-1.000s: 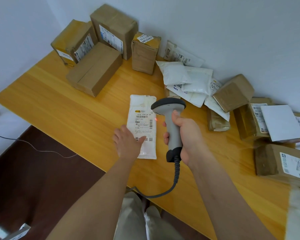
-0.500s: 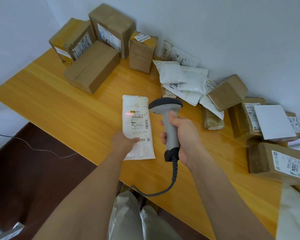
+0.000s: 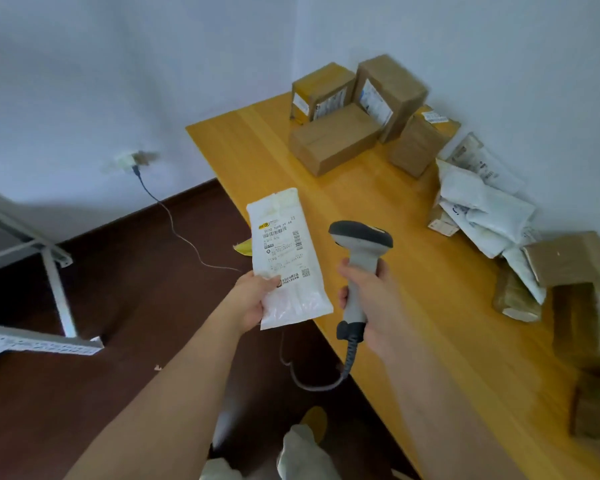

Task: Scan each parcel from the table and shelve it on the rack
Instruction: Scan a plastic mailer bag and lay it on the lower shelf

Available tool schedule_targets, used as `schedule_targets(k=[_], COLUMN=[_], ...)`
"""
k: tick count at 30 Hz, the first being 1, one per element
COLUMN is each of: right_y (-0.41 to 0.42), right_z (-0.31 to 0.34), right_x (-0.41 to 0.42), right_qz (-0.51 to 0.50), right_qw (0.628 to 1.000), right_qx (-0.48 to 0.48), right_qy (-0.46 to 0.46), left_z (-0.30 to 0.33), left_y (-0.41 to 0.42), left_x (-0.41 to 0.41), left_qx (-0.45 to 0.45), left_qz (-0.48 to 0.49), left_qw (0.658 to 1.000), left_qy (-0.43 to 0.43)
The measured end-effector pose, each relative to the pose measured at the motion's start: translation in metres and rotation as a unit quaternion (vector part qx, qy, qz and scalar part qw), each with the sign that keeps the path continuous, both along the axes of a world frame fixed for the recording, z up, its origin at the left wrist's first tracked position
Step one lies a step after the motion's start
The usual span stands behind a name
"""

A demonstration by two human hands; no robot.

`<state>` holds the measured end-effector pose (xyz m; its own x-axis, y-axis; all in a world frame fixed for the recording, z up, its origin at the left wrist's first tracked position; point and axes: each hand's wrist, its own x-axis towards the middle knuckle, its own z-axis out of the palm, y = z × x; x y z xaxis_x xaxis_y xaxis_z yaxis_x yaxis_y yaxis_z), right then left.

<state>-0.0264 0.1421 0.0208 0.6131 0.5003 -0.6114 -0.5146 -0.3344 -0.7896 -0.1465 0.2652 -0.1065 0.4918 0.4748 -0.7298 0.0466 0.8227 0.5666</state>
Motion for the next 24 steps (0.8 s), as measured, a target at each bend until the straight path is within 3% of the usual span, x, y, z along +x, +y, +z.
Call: schedule_targets(k=[7,13,18,24], right_y=[0.040,0.095,0.127,0.159], right_z=[-0.005,-0.027,-0.018,-0.011], right_x=[-0.149,-0.366,-0.549,-0.691], right_qz=[0.090,0.195,0.382,0.510], right_qw=[0.996,0.981,0.923,0.859], right_qx=[-0.012,-0.004,0.002,0.016], right_qy=[-0.026,-0.004,0.053,0.036], left_z=[0.019,0.032,0.059,0.049], left_y=[0.015,0.026,0.000,-0.029], left_x=[-0.160,-0.426,-0.639,-0.757], left_qx=[-0.003,0.018,0.021,-0.045], left_qz=[0.071,0.156,0.261,0.428], left_qw=[0.992,0.981,0.960,0.903], left_qy=[-0.100,-0.117,-0.096,0.008])
